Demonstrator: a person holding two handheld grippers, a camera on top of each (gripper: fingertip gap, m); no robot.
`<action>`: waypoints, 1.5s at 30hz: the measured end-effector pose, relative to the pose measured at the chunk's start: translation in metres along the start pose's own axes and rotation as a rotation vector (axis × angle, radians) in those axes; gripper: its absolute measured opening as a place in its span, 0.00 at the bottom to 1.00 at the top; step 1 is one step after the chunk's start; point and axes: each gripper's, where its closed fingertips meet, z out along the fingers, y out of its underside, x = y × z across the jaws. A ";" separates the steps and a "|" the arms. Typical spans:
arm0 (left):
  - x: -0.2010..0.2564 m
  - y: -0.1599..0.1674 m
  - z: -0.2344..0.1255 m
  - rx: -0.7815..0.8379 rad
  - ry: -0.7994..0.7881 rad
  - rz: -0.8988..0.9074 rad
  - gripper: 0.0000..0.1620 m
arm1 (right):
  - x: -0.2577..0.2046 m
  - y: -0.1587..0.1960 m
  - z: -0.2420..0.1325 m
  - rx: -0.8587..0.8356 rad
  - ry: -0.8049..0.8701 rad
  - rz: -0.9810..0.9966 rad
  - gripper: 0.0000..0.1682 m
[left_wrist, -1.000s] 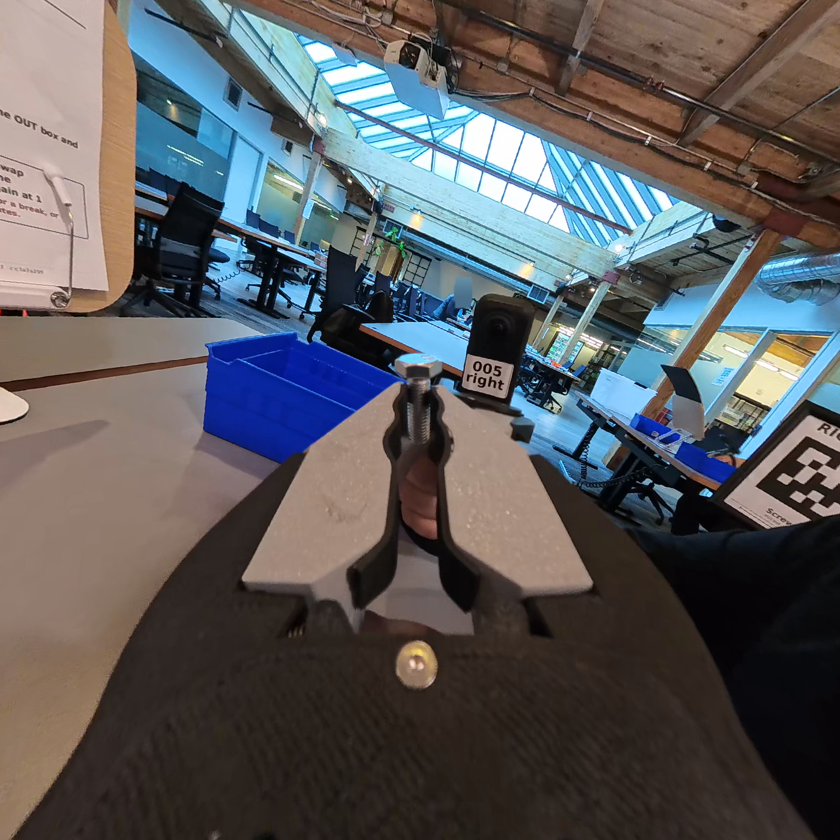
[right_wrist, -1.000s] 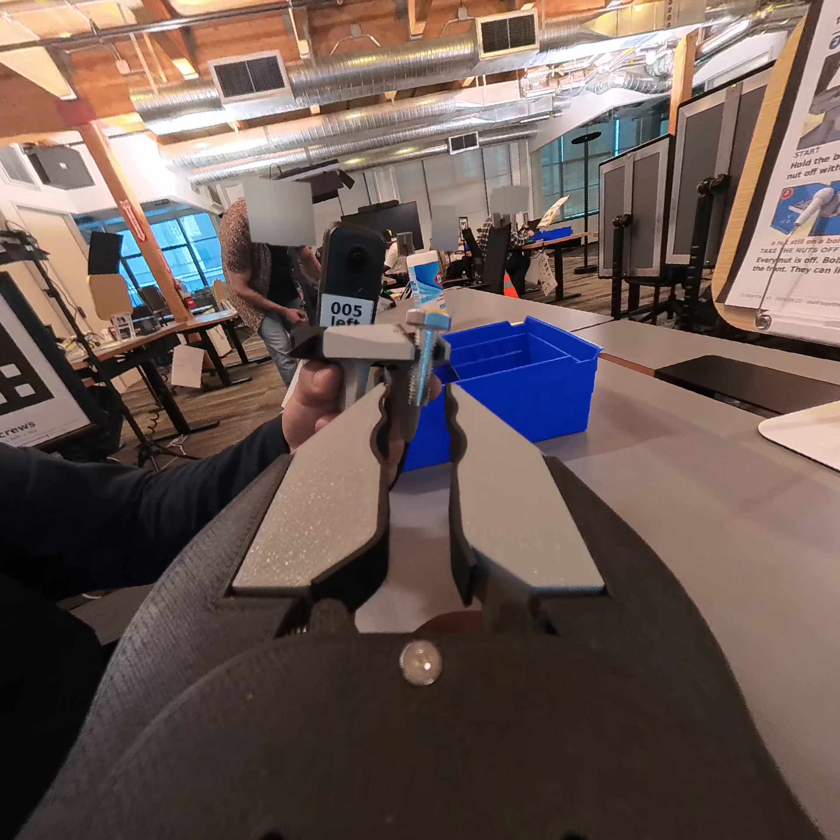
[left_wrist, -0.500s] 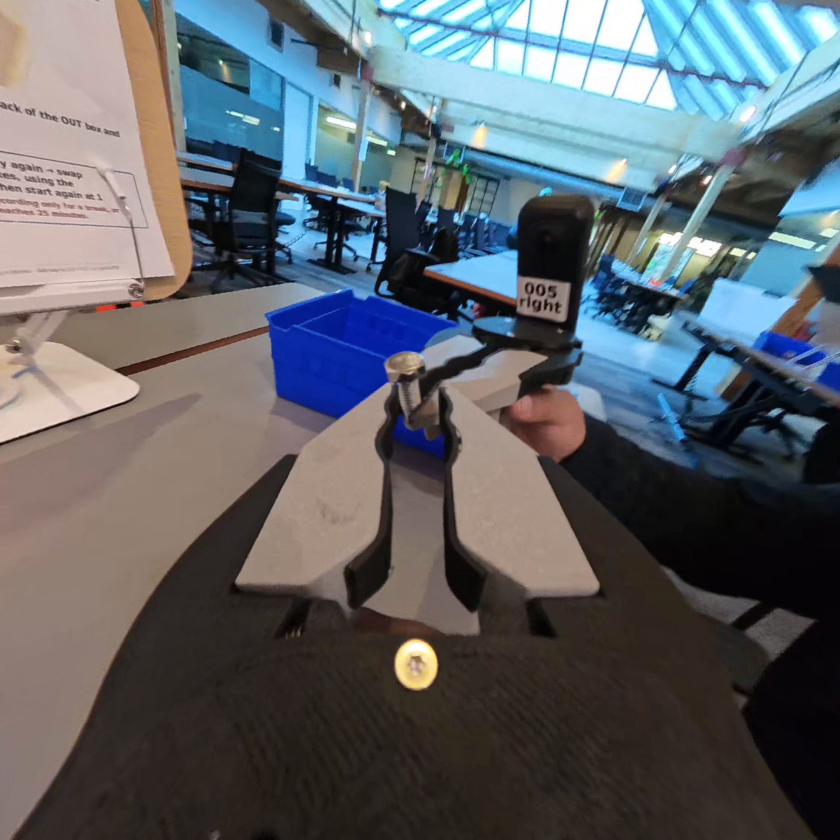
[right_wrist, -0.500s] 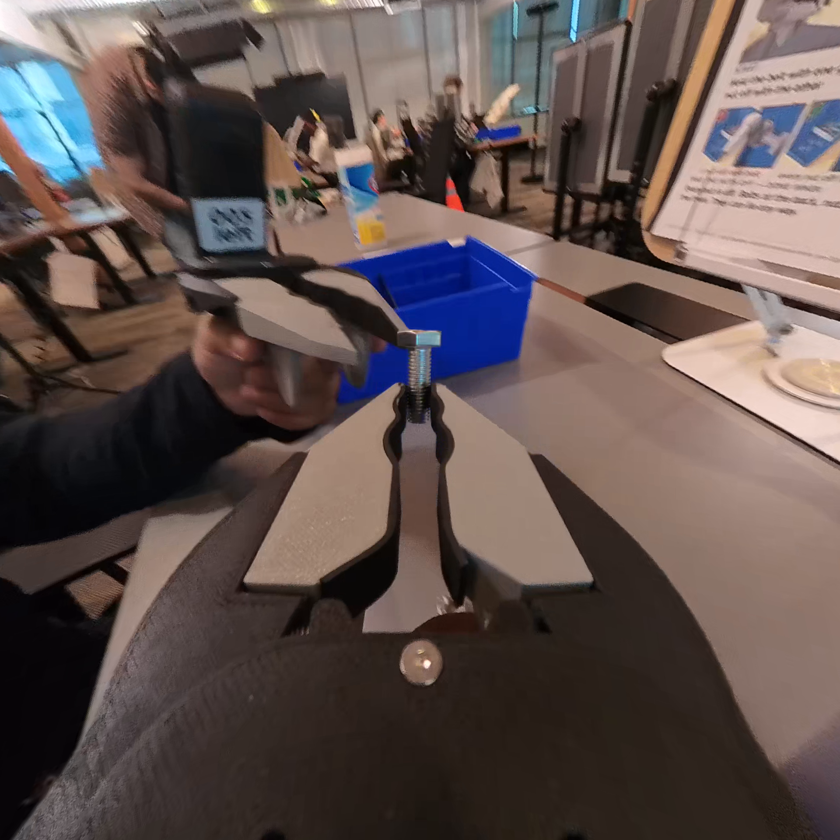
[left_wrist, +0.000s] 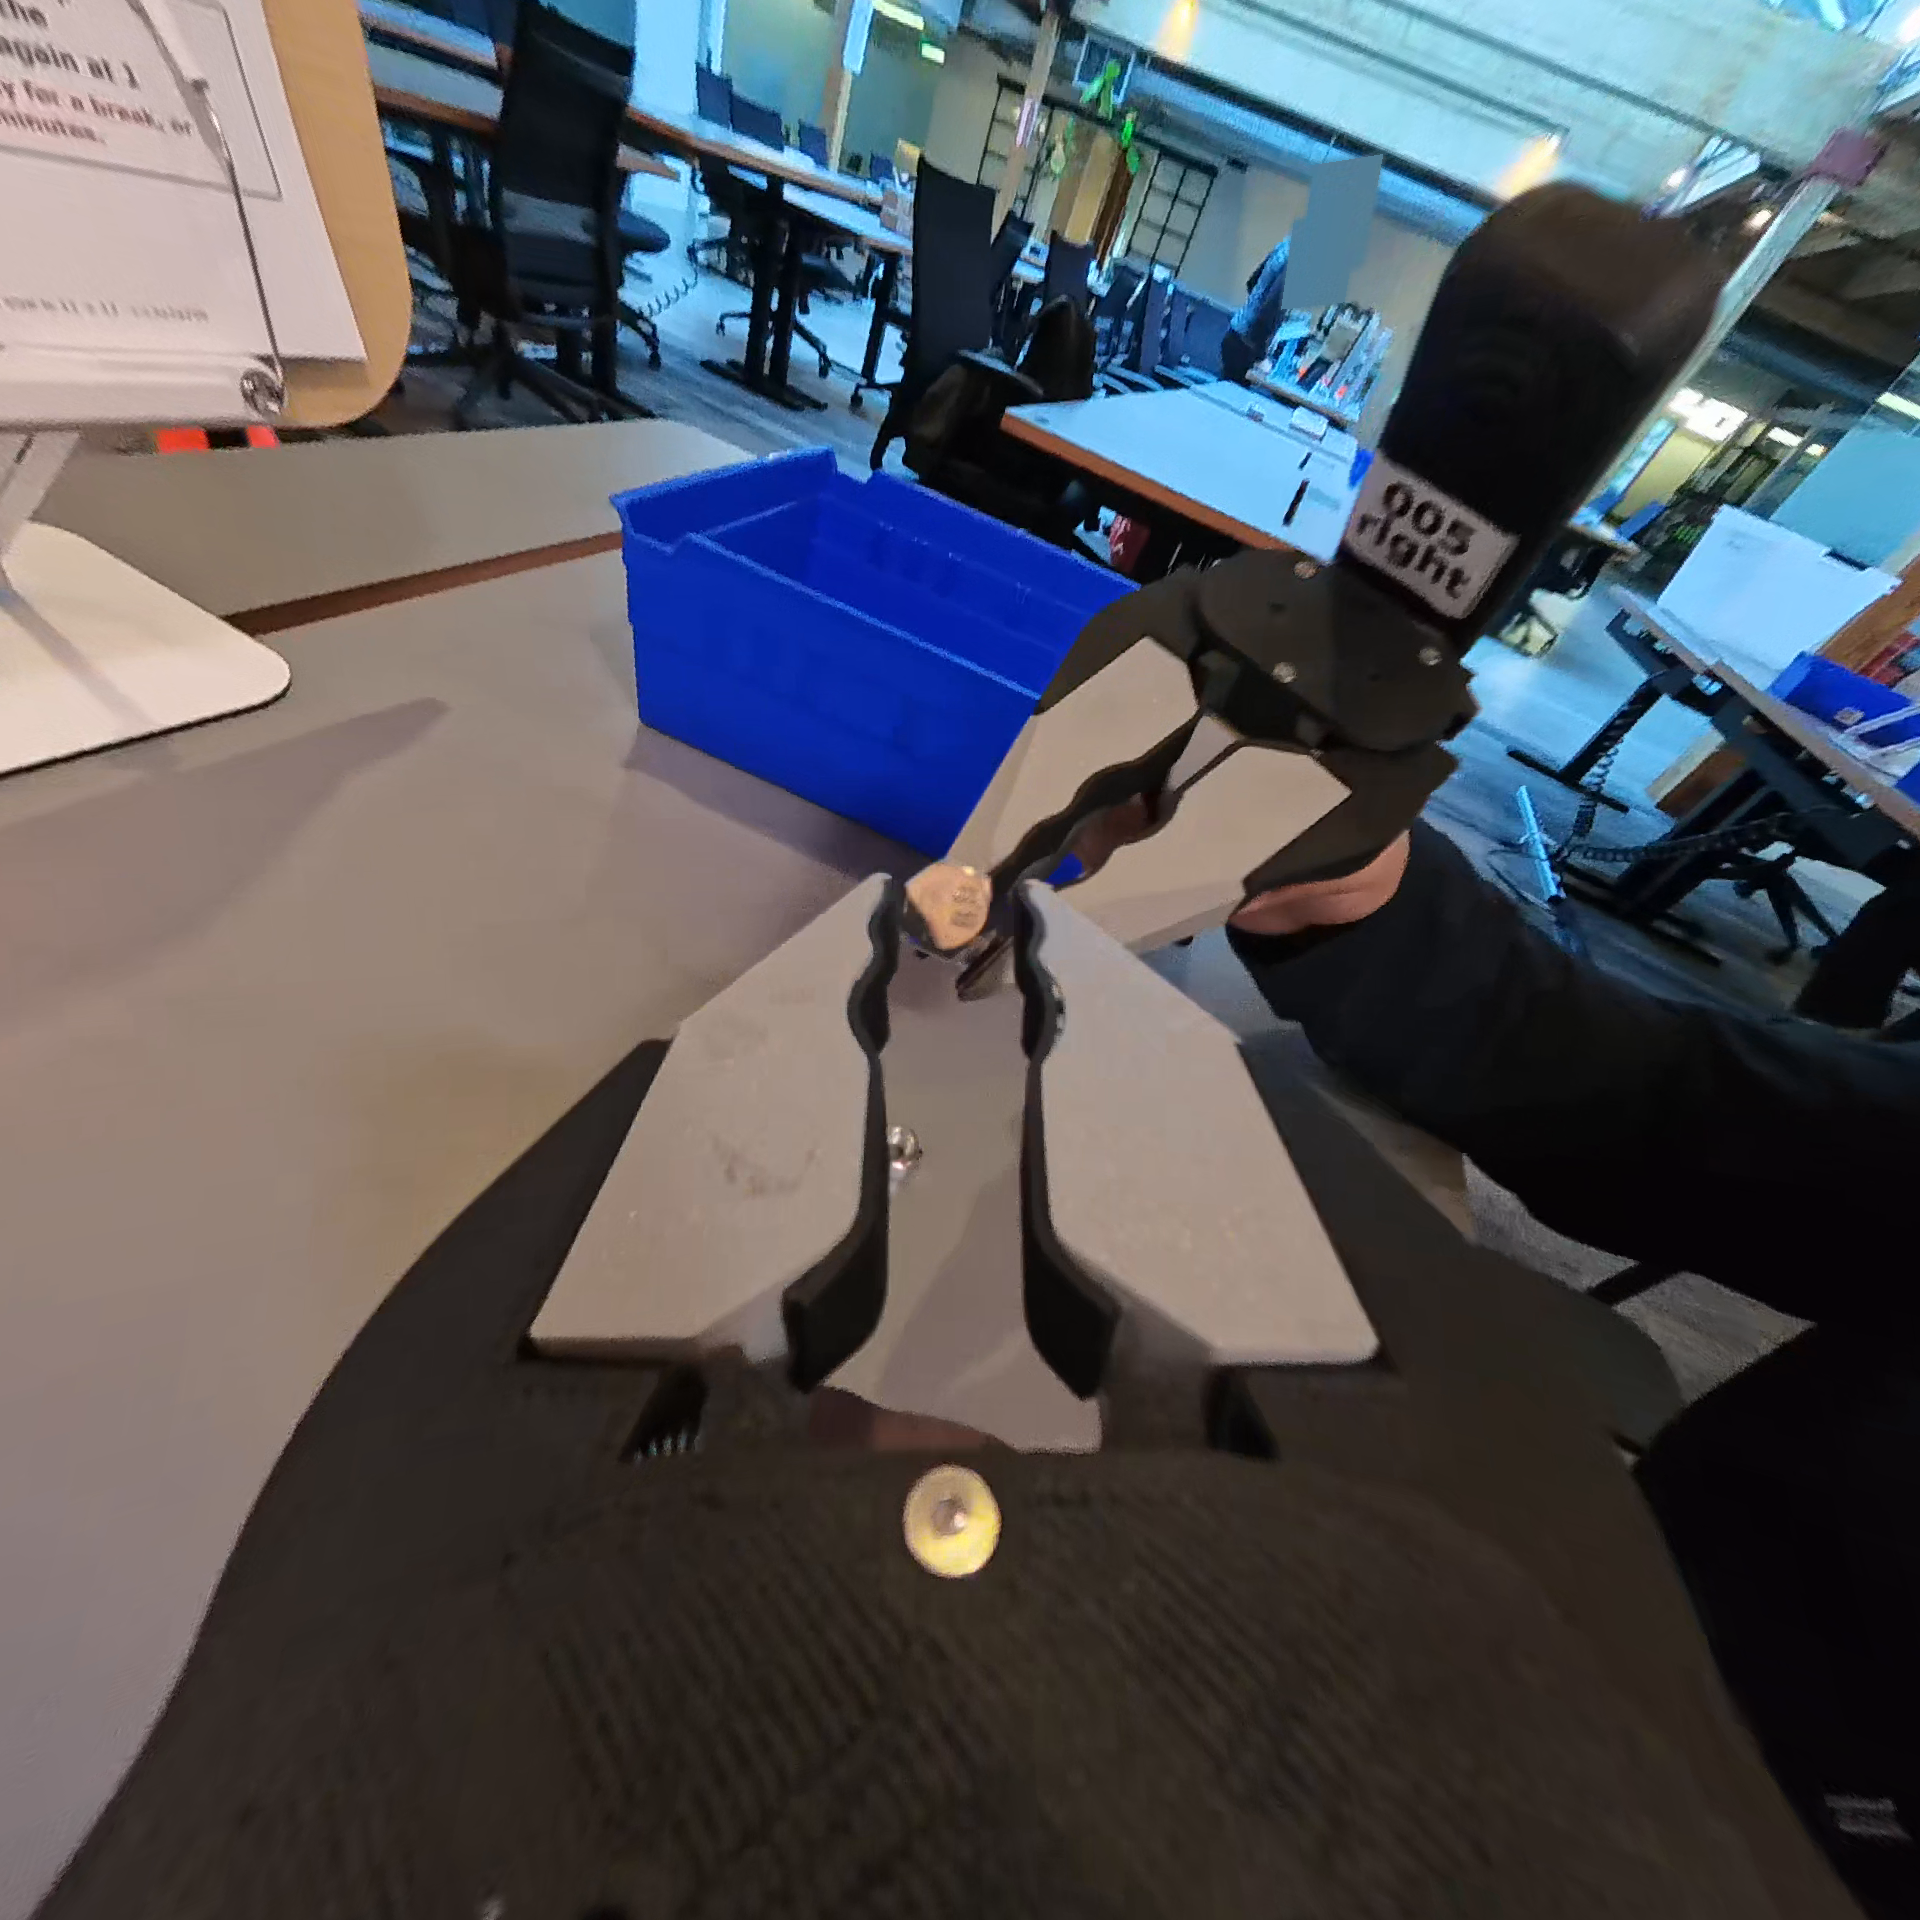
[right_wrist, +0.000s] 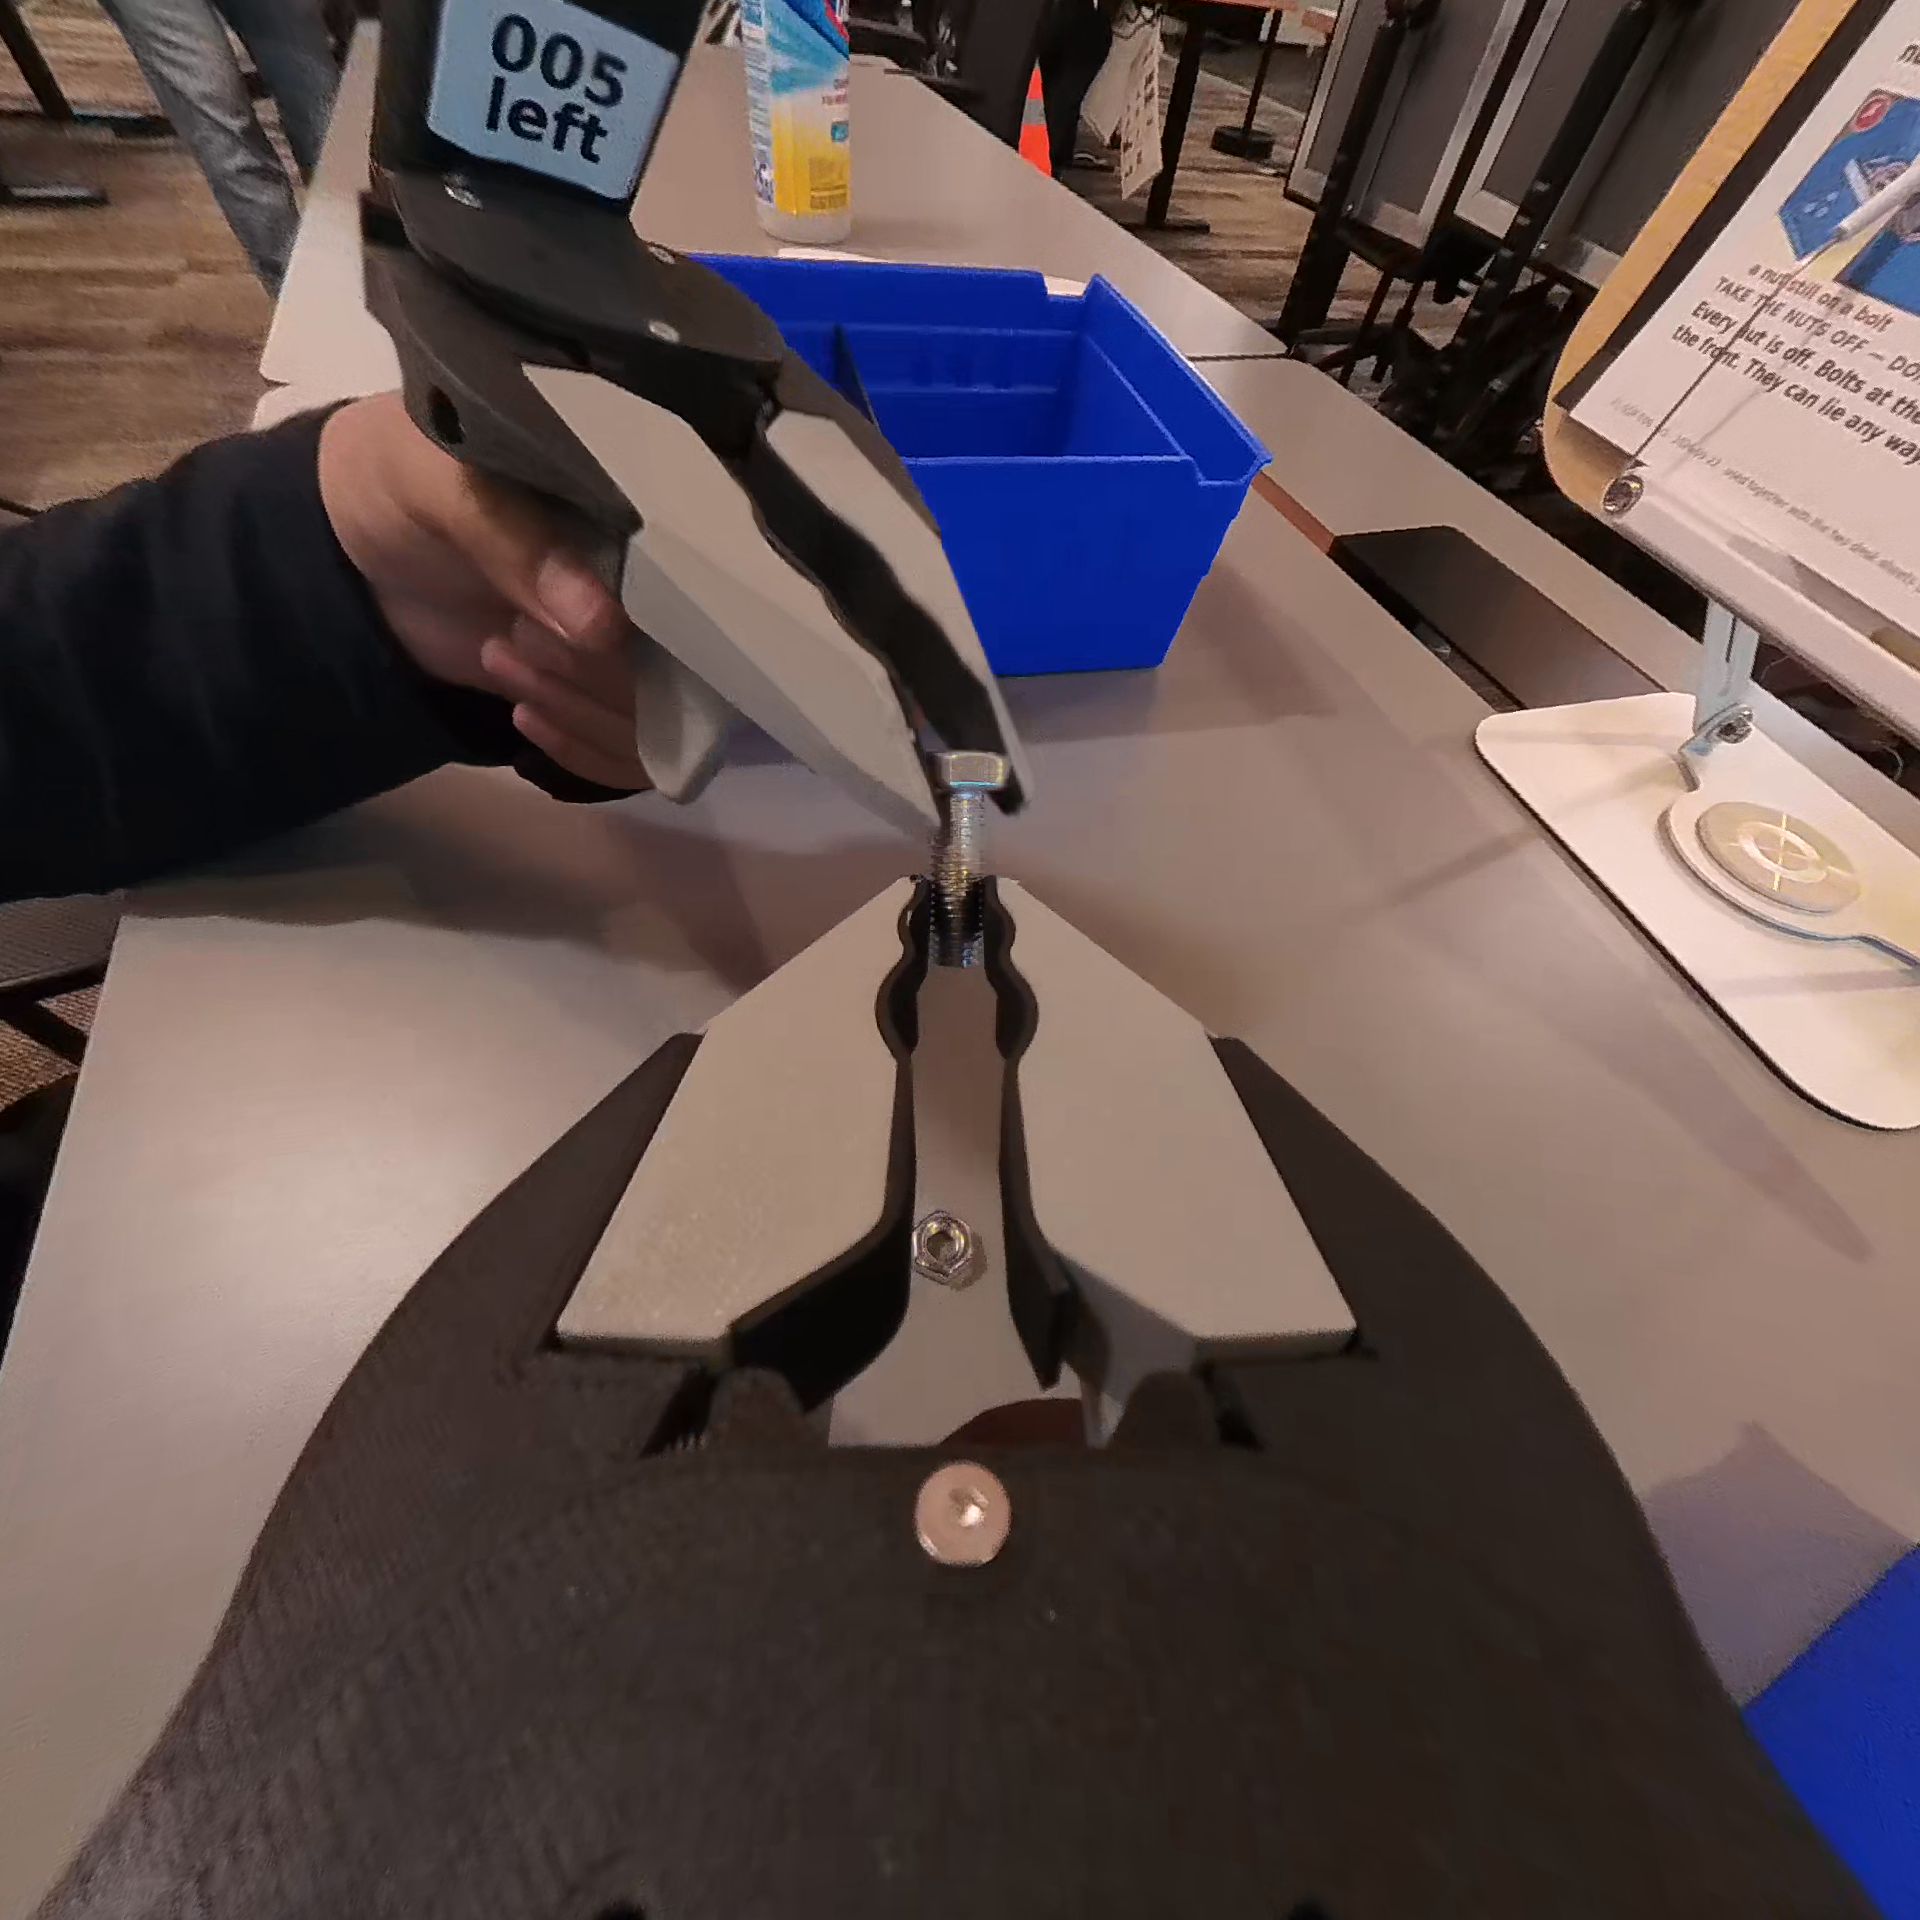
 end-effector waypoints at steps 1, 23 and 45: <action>-0.002 0.003 0.001 -0.016 -0.009 0.004 0.10 | 0.001 0.000 0.000 -0.001 0.004 -0.001 0.04; 0.008 -0.046 -0.017 0.314 0.114 -0.117 0.09 | -0.005 -0.050 -0.028 0.402 -0.335 0.462 0.08; -0.004 0.012 -0.005 -0.096 -0.064 0.209 0.09 | 0.022 0.007 -0.023 0.002 -0.048 0.261 0.04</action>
